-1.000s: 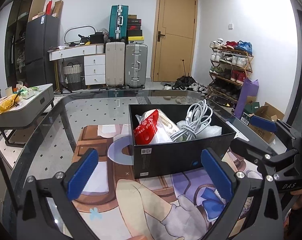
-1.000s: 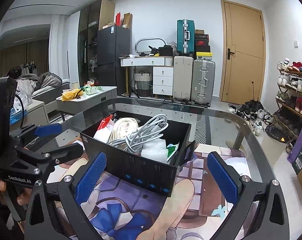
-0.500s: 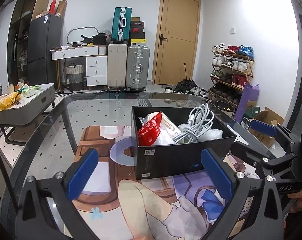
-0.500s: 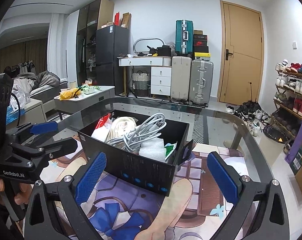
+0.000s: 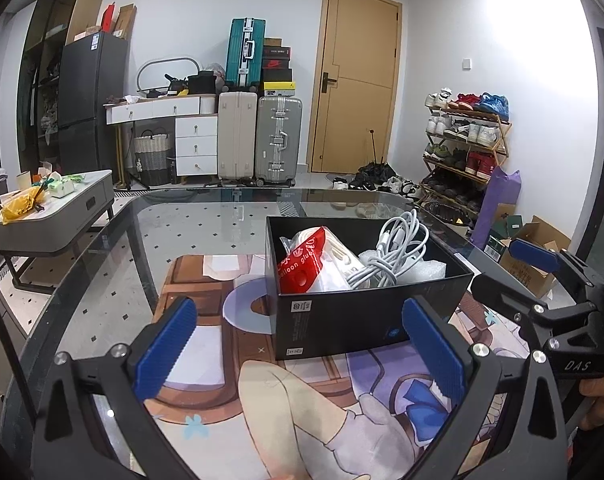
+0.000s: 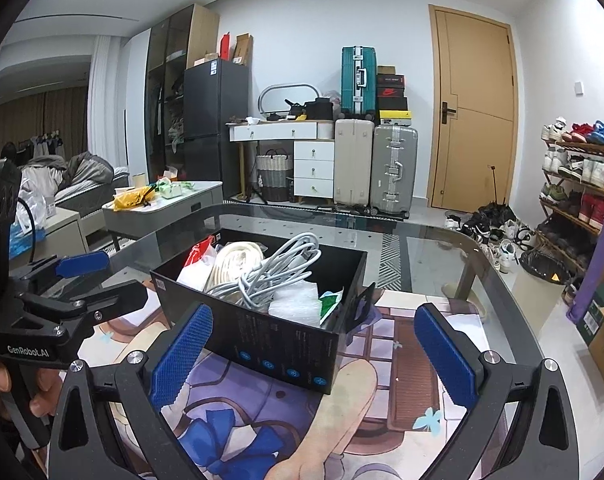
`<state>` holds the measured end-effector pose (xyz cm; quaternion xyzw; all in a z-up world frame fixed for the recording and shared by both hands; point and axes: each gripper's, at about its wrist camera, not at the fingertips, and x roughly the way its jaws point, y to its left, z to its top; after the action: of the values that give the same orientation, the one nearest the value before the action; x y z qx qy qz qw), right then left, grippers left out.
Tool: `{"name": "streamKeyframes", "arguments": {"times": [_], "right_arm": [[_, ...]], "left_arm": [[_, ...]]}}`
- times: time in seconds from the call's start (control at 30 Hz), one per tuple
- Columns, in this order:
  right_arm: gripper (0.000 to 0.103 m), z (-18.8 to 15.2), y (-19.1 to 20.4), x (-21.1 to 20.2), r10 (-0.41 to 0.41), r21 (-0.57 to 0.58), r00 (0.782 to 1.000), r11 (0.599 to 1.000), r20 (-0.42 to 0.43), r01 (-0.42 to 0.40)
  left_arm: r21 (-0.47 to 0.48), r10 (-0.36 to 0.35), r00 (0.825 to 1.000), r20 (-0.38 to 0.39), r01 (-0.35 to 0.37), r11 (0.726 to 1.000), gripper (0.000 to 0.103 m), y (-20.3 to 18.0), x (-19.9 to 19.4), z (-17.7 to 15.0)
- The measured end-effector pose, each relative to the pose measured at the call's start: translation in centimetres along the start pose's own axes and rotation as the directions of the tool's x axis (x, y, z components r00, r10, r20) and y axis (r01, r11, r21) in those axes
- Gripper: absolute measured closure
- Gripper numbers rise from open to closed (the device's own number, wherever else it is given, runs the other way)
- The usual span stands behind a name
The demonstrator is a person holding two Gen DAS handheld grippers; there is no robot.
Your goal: Organize soft objects
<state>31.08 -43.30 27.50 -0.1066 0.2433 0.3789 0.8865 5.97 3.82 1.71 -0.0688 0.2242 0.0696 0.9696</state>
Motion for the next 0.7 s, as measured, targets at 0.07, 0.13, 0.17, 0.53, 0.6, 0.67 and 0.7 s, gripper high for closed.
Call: {"name": "streamKeyframes", "arguments": {"times": [0.07,0.13,0.17,0.53,0.6,0.67,0.7], "right_arm": [[0.001,-0.02,-0.06,0.01,-0.001,0.001,1.000,1.000,0.001,0.001],[0.001,-0.04,-0.05,-0.02,-0.002,0.000,1.000,1.000,0.001,0.002],[0.001,-0.04,-0.08,-0.02,-0.001,-0.001,1.000,1.000,0.001,0.001],[0.001,-0.02,-0.04,-0.02,0.000,0.001,1.000,1.000,0.001,0.000],[0.001,-0.04,-0.08,0.00,-0.001,0.002,1.000,1.000,0.002,0.001],[0.001,-0.05,-0.07,0.02,-0.001,0.002,1.000,1.000,0.001,0.001],[0.001,-0.04,-0.04,-0.02,-0.001,0.001,1.000,1.000,0.001,0.001]], "left_arm": [[0.005,0.003,1.000,0.001,-0.003,1.000,0.000,-0.15,0.00,-0.03],[0.008,0.002,1.000,0.001,-0.002,1.000,0.000,-0.15,0.01,-0.06],[0.009,0.002,1.000,0.002,-0.002,1.000,0.000,-0.19,0.02,-0.06],[0.008,0.001,1.000,0.000,-0.001,1.000,0.000,-0.33,0.03,-0.07],[0.007,0.003,1.000,0.001,-0.003,1.000,0.000,-0.39,-0.01,-0.09],[0.005,0.003,1.000,0.001,-0.003,1.000,0.000,-0.43,0.01,-0.14],[0.004,0.003,1.000,0.000,-0.003,1.000,0.000,-0.39,0.01,-0.18]]}}
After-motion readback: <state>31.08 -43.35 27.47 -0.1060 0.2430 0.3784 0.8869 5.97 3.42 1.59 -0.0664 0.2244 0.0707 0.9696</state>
